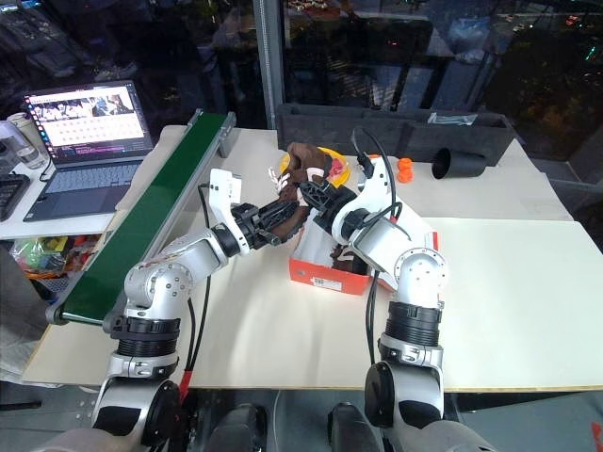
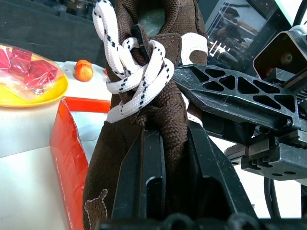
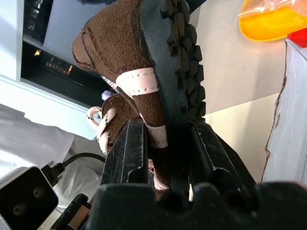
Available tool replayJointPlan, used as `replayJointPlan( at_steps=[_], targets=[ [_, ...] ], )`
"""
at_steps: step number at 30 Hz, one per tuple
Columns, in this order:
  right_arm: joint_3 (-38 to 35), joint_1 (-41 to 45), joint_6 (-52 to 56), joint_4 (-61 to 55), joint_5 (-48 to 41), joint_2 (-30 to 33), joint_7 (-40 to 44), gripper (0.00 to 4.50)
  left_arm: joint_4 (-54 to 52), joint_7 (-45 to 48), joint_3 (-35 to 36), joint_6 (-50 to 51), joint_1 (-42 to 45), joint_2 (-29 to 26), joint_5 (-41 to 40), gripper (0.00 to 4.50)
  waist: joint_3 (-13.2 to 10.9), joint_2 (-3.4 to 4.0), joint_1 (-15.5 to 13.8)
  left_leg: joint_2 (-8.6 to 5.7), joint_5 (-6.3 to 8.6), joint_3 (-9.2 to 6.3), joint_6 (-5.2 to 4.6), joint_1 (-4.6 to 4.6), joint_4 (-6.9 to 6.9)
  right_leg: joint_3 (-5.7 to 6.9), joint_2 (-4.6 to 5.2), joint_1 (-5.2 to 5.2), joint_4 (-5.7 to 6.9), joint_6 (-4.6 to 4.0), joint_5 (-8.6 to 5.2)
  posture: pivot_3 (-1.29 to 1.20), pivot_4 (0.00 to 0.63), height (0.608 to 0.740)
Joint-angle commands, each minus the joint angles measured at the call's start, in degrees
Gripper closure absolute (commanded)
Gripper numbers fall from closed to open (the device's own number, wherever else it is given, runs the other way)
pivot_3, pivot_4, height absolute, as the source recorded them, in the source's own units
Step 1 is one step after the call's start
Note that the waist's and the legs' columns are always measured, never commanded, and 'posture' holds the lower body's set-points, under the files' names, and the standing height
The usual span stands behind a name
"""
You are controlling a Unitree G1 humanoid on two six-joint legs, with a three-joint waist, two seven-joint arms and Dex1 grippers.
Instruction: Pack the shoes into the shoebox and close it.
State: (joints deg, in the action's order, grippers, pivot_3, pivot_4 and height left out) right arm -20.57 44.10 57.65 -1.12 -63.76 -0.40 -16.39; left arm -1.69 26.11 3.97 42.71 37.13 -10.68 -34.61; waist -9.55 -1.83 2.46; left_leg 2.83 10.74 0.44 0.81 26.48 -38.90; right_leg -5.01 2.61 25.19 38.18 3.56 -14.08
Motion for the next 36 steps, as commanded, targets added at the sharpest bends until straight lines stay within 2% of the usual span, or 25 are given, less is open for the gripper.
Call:
replayJointPlan(
  at_steps=[1, 9, 11, 15, 21, 26, 31, 36],
  targets=[
    [-1.1, 1.0, -2.9, -2.2, 0.1, 0.6, -1.1, 3.79, -2.8, 1.4, -1.1, -1.1, 1.2, 0.5, -0.4, 4.24, 0.0, 0.0, 0.0, 0.0, 0.0, 0.0, 0.0, 0.0, 0.0, 0.0, 0.0, 0.0, 0.0, 0.0, 0.0, 0.0, 0.15, 0.681],
    [-0.5, 1.4, -3.7, -4.3, 0.6, 1.0, -1.2, 3.83, -2.5, 1.9, -1.8, -2.7, 1.1, 0.2, 1.2, 4.24, 0.0, 0.0, 0.0, 0.0, 0.0, -0.01, 0.0, 0.0, 0.0, 0.0, 0.0, 0.0, 0.0, 0.0, 0.0, 0.0, 0.15, 0.681],
    [0.4, 1.5, -2.8, -4.5, 1.9, 2.0, -1.6, 3.83, -2.7, 2.1, -1.7, -3.8, 0.9, 0.1, 1.6, 3.4, 0.0, 0.01, 0.0, 0.0, 0.0, 0.0, 0.0, 0.0, 0.0, 0.0, 0.0, 0.0, 0.0, 0.0, 0.0, 0.0, 0.15, 0.681],
    [-0.3, 1.6, -3.7, -4.2, 2.2, 2.3, -2.5, 3.85, -3.1, 3.6, -3.9, -4.4, 0.3, -1.7, 3.6, 2.05, 0.0, 0.01, 0.0, 0.0, 0.0, 0.0, 0.0, 0.0, 0.01, 0.0, 0.0, 0.0, 0.0, 0.0, 0.0, 0.0, 0.15, 0.681],
    [-2.0, 2.4, -3.2, -0.1, 4.2, 5.0, -4.9, 3.85, -2.8, 5.3, -4.6, -5.0, -1.4, -3.7, 5.2, 2.05, 0.0, 0.01, 0.1, 0.0, 0.0, 0.0, 0.0, 0.0, 0.01, 0.0, 0.0, 0.0, -0.01, 0.0, 0.0, 0.0, 0.15, 0.681],
    [-1.4, 4.3, 2.5, 10.3, 7.0, 10.8, -3.8, 3.85, -5.2, 8.2, -6.3, -5.2, -3.1, -5.8, 5.6, 2.05, 0.0, 0.03, 0.0, 0.0, 0.0, 0.01, 0.0, 0.0, 0.01, -0.01, 0.0, 0.0, -0.02, 0.0, 0.0, 0.0, 0.15, 0.681],
    [0.5, 8.3, 6.8, 21.0, 10.0, 15.1, 2.9, 3.85, -5.7, 8.1, -6.1, -5.4, -3.8, -6.1, 6.0, 2.05, -0.1, 0.09, 0.1, 0.0, 0.0, 0.02, 0.0, 0.0, 0.04, -0.01, 0.0, 0.0, -0.05, -0.01, 0.0, 0.0, 0.15, 0.681],
    [4.9, 12.5, 6.9, 29.4, 16.5, 16.4, 8.8, 3.85, -5.8, 6.8, -5.6, -5.1, -4.3, -5.4, 5.9, 2.05, -0.1, 0.1, 0.3, 0.0, 0.0, 0.03, 0.0, -0.01, 0.06, -0.03, -0.01, 0.01, -0.06, -0.01, 0.0, 0.0, 0.15, 0.681]
  ],
)
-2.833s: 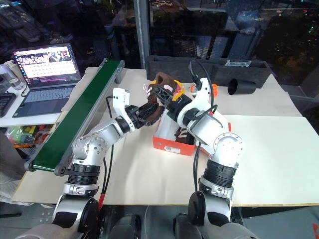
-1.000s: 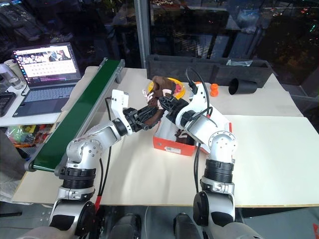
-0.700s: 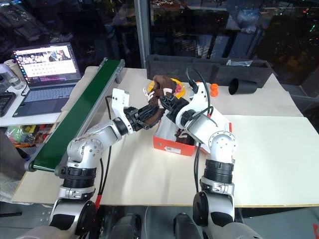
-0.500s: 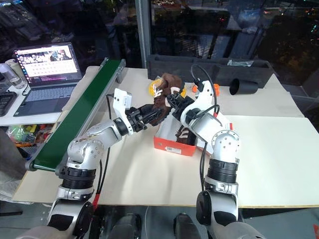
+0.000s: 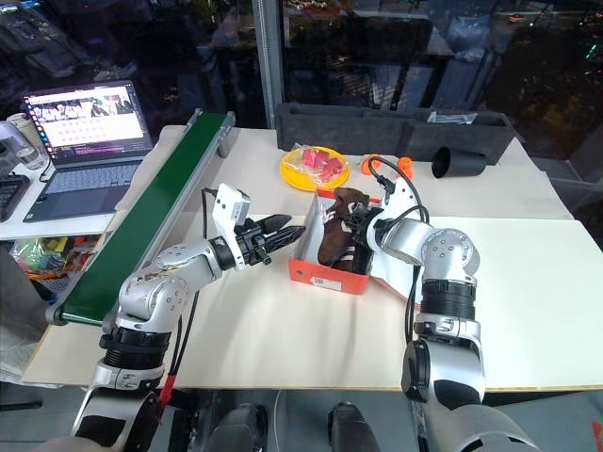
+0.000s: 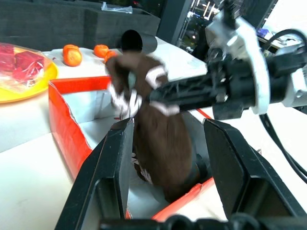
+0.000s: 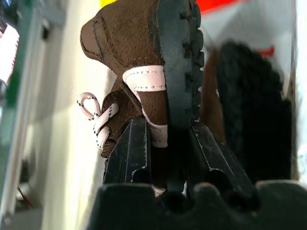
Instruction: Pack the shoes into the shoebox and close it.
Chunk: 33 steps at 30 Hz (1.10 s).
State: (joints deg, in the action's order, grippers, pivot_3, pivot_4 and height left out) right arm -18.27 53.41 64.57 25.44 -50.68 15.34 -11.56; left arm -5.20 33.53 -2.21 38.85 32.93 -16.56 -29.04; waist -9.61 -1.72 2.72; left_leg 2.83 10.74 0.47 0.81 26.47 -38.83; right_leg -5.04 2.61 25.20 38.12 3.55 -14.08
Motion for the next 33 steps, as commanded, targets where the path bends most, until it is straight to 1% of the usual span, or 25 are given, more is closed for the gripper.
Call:
replayJointPlan(
  at_steps=[1, 4, 9, 13, 17, 22, 25, 28, 33],
  targets=[
    [3.8, 4.4, -1.2, 5.2, 5.3, 0.5, 5.6, 3.85, -2.4, -0.8, 0.5, -1.2, -0.2, 0.6, 0.3, 2.05, 0.0, 0.0, 0.0, 0.0, 0.0, 0.0, 0.0, 0.0, 0.0, 0.0, 0.0, 0.0, 0.0, 0.0, 0.0, 0.0, 0.15, 0.681],
    [6.1, 7.9, -4.1, 11.1, 9.9, -0.2, 9.2, 3.85, -2.6, -0.9, 0.4, -1.3, -0.4, 0.7, 0.3, 2.05, 0.0, 0.0, -0.1, 0.0, 0.0, 0.0, 0.0, 0.0, 0.0, 0.0, 0.0, 0.0, -0.01, 0.0, 0.0, 0.0, 0.15, 0.681],
    [7.3, 13.3, -9.8, 23.4, 16.5, -2.0, 13.3, 3.85, -2.7, -1.2, 0.2, -1.3, -0.4, 0.9, 0.4, 2.05, 0.0, 0.01, -0.1, -0.01, 0.0, 0.0, 0.0, 0.0, 0.0, 0.0, 0.01, 0.0, -0.02, 0.0, 0.0, 0.0, 0.15, 0.681],
    [8.7, 15.3, -16.3, 34.5, 22.6, -4.0, 16.1, 3.85, -2.7, -1.3, 0.1, -1.2, -0.3, 1.1, 0.4, 2.05, 0.0, 0.01, -0.1, -0.01, 0.0, 0.0, 0.0, 0.0, 0.0, 0.01, 0.01, -0.01, -0.02, 0.0, 0.0, 0.0, 0.15, 0.681],
    [10.3, 15.0, -20.0, 41.8, 28.0, -5.6, 17.9, 3.85, -2.4, -1.1, -0.1, -1.1, 0.0, 1.4, 0.3, 2.05, 0.0, 0.01, 0.2, 0.0, 0.0, 0.0, 0.01, -0.12, 0.01, 0.01, 0.0, -0.11, 0.0, 0.0, 0.0, 0.0, 0.15, 0.681],
    [10.1, 12.9, -20.7, 44.1, 31.2, -6.3, 19.4, 3.85, -2.3, -0.9, -0.4, -1.2, 0.4, 1.7, 0.5, 2.05, 0.1, 0.02, 0.5, 0.0, 0.0, -0.01, 0.01, -0.47, 0.0, 0.01, -0.01, -0.44, 0.04, 0.0, 0.0, 0.0, 0.15, 0.681],
    [10.3, 10.9, -19.9, 44.3, 32.6, -6.4, 19.9, 3.85, -2.2, -0.9, -0.3, -1.2, 0.6, 1.9, 0.6, 2.05, 0.2, 0.04, 0.7, 0.0, 0.02, -0.02, 0.02, -1.01, 0.06, 0.04, 0.0, -1.01, -0.07, -0.02, -0.04, 0.0, 0.15, 0.681],
    [10.6, 9.5, -20.1, 44.6, 33.8, -7.1, 20.4, 3.85, -2.1, -0.9, -0.3, -1.2, 0.6, 2.1, 0.7, 2.05, 0.4, 0.07, 0.7, 0.0, 0.02, -0.03, 0.02, -1.12, 0.07, 0.04, 0.0, -1.08, -0.05, -0.04, -0.06, 0.0, 0.15, 0.681],
    [7.1, 9.7, -23.8, 45.6, 32.5, -7.4, 17.8, 3.85, -2.2, -0.9, -0.5, -1.1, 0.3, 2.5, 0.8, 2.05, 0.7, 0.0, 0.8, 0.0, 0.02, -0.04, 0.02, -1.19, 0.11, 0.04, 0.0, -1.14, -0.05, -0.06, -0.08, 0.0, 0.15, 0.681]
  ],
)
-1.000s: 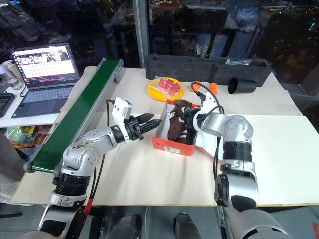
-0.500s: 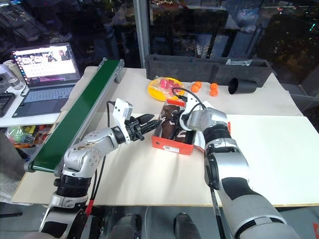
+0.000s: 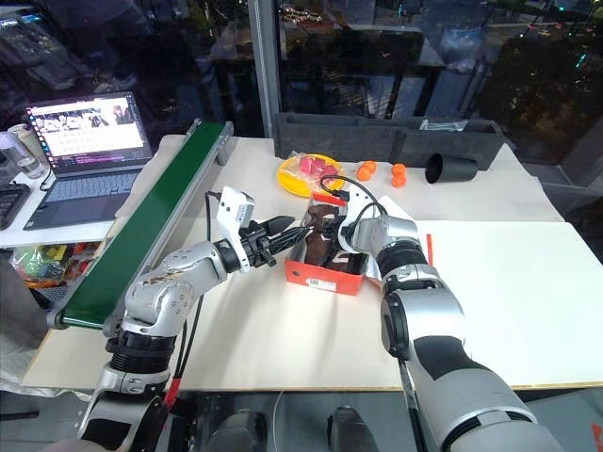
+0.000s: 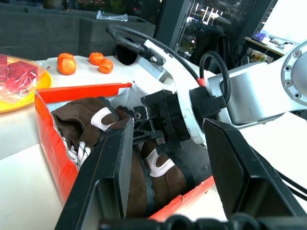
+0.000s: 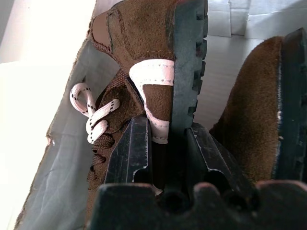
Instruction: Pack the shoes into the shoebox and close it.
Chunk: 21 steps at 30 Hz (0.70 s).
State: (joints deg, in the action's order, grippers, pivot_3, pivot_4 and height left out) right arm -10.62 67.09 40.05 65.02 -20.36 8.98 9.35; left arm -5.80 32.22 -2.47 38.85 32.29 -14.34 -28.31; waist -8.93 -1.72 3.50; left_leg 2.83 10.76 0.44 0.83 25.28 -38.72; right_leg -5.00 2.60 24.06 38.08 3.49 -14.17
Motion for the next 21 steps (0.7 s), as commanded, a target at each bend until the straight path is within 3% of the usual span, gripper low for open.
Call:
replayJointPlan(
  at_steps=[1, 7, 13, 19, 21],
  targets=[
    [-2.4, -3.4, 0.5, 5.8, 0.9, -1.0, -3.4, 3.42, -1.7, 0.4, -0.3, -1.0, 0.9, 0.3, 0.1, 2.03, 0.0, -0.01, 0.1, 0.0, 0.0, 0.0, 0.0, -0.01, 0.0, 0.0, 0.0, -0.01, 0.01, 0.0, 0.0, 0.0, 0.15, 0.681],
    [-6.8, 2.6, 4.3, -1.9, -2.1, 0.9, -3.5, 1.43, -1.7, 0.7, -0.1, -0.7, 1.0, -0.1, 0.0, 2.02, 0.0, 0.01, 0.2, 0.0, 0.0, 0.0, 0.0, 0.08, 0.02, -0.01, 0.0, 0.11, 0.02, -0.01, 0.0, 0.0, 0.15, 0.681],
    [-10.5, 0.6, 18.2, -23.6, -6.5, 1.4, -8.4, 1.43, -0.7, 1.6, -0.6, -1.0, 1.7, -0.2, 0.2, 2.02, -0.2, 0.14, -0.5, -0.03, -0.01, -0.05, 0.0, 0.84, -0.01, 0.02, 0.02, 0.76, 0.01, -0.01, 0.0, 0.0, 0.15, 0.681],
    [-17.2, -7.9, 35.9, -58.0, -12.5, -0.1, -16.3, 1.43, 2.1, 5.1, -0.4, -4.9, 2.0, -2.3, 2.0, 2.02, -0.2, 0.18, -1.3, -0.02, -0.01, -0.09, -0.01, 1.2, 0.12, 0.05, 0.02, 1.12, -0.01, -0.02, 0.0, 0.0, 0.15, 0.681],
    [-17.1, -11.1, 39.7, -68.3, -13.9, 0.0, -16.5, 1.94, 4.0, 7.1, -0.7, -7.9, 1.7, -3.9, 3.4, 2.02, -0.2, 0.24, -1.3, -0.03, -0.01, -0.09, -0.01, 1.21, 0.12, 0.06, 0.03, 1.14, -0.02, -0.02, 0.0, 0.0, 0.15, 0.681]
  ],
)
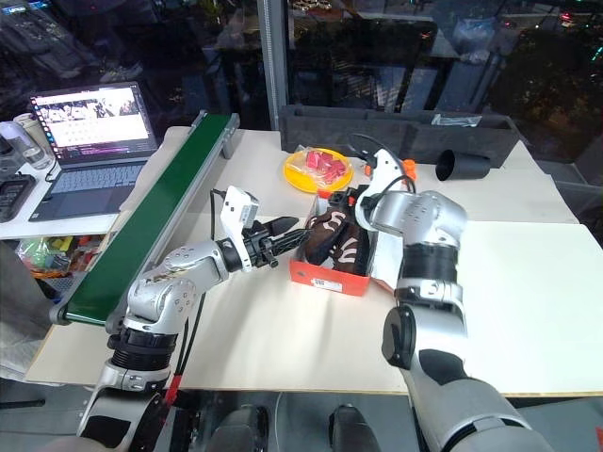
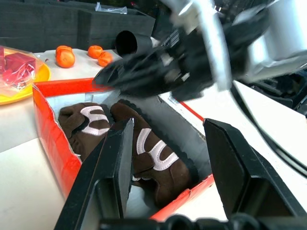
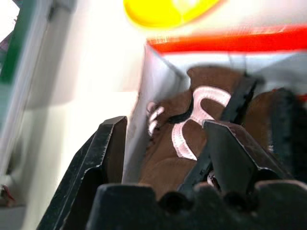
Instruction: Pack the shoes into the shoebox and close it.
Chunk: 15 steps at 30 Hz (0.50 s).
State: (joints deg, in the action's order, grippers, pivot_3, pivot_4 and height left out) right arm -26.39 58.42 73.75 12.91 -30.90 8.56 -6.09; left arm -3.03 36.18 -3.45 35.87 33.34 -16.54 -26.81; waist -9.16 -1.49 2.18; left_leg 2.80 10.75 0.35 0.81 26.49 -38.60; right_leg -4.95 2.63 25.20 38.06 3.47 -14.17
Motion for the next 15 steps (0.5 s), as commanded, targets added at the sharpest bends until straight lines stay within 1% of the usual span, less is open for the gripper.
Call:
replayJointPlan(
  at_steps=[1, 4, 6, 7, 8, 11, 13, 14, 15],
  targets=[
    [-1.6, -4.0, 8.3, -21.1, -4.5, 0.3, -0.6, 2.2, 2.1, 4.3, -0.1, -6.3, 0.5, -2.6, 2.7, 2.02, 0.0, 0.02, 0.0, 0.0, 0.0, 0.0, 0.0, 0.01, 0.0, 0.0, 0.0, 0.01, 0.01, 0.0, 0.0, 0.0, 0.15, 0.681],
    [-4.7, -7.7, 16.3, -34.4, -10.6, -1.1, 1.8, 3.13, 3.4, 7.7, -0.5, -9.2, 0.3, -4.9, 3.7, 2.02, 0.0, 0.03, 0.1, 0.01, 0.0, -0.01, 0.0, -0.01, -0.01, 0.01, -0.01, 0.0, 0.03, -0.01, -0.02, 0.0, 0.15, 0.681],
    [-5.8, -10.6, 18.5, -40.1, -14.8, -1.1, 2.4, 3.92, 4.0, 9.7, -0.5, -10.4, 0.2, -6.0, 3.9, 2.02, 0.0, 0.03, 0.2, 0.02, 0.0, -0.01, 0.0, -0.03, -0.01, 0.01, -0.02, 0.0, 0.03, -0.02, -0.02, 0.0, 0.15, 0.681],
    [-5.7, -13.3, 18.8, -42.8, -17.6, 0.1, 2.6, 4.24, 4.5, 10.8, -0.6, -10.9, 0.1, -6.6, 4.1, 2.02, 0.0, 0.04, 0.3, 0.02, 0.0, -0.02, 0.0, -0.03, -0.01, 0.02, -0.02, -0.02, 0.03, -0.02, -0.02, 0.0, 0.15, 0.681],
    [-5.6, -15.1, 18.8, -44.3, -19.5, 1.1, 2.5, 4.42, 4.8, 11.5, -0.7, -11.1, 0.1, -6.9, 4.4, 2.02, 0.0, 0.03, 0.3, 0.02, 0.0, -0.01, 0.0, -0.04, -0.01, 0.02, -0.01, -0.03, 0.03, -0.02, -0.02, 0.0, 0.15, 0.681],
    [-5.0, -20.9, 18.8, -47.5, -26.2, 4.7, 1.9, 4.42, 5.7, 14.0, -1.8, -12.9, 0.1, -7.7, 5.5, 2.02, 0.0, 0.04, 0.1, 0.02, 0.0, -0.02, 0.0, -0.06, -0.03, 0.04, 0.0, -0.08, 0.01, -0.02, -0.04, 0.0, 0.15, 0.681],
    [-3.7, -27.4, 18.8, -49.0, -31.9, 7.9, 0.8, 4.42, 6.3, 16.2, -3.0, -14.0, 0.1, -8.2, 6.3, 2.02, 0.0, 0.03, -0.1, 0.01, 0.0, -0.01, 0.0, -0.06, -0.04, 0.03, 0.0, -0.08, 0.0, -0.02, -0.04, 0.0, 0.15, 0.681],
    [-3.2, -29.2, 18.8, -49.1, -34.0, 8.9, -0.2, 4.42, 6.5, 16.9, -3.3, -14.4, 0.1, -8.4, 6.5, 2.02, 0.0, 0.03, -0.1, 0.02, 0.0, -0.02, 0.0, -0.06, -0.04, 0.04, 0.0, -0.11, -0.01, -0.02, -0.05, 0.0, 0.15, 0.681],
    [-2.9, -31.9, 18.8, -49.3, -34.0, 9.1, -2.1, 4.42, 6.9, 18.1, -4.1, -15.3, 0.0, -8.8, 7.2, 2.02, 0.0, 0.03, 0.0, 0.01, 0.0, -0.02, 0.0, -0.06, -0.04, 0.04, 0.0, -0.11, -0.02, -0.03, -0.06, 0.0, 0.15, 0.681]
  ],
)
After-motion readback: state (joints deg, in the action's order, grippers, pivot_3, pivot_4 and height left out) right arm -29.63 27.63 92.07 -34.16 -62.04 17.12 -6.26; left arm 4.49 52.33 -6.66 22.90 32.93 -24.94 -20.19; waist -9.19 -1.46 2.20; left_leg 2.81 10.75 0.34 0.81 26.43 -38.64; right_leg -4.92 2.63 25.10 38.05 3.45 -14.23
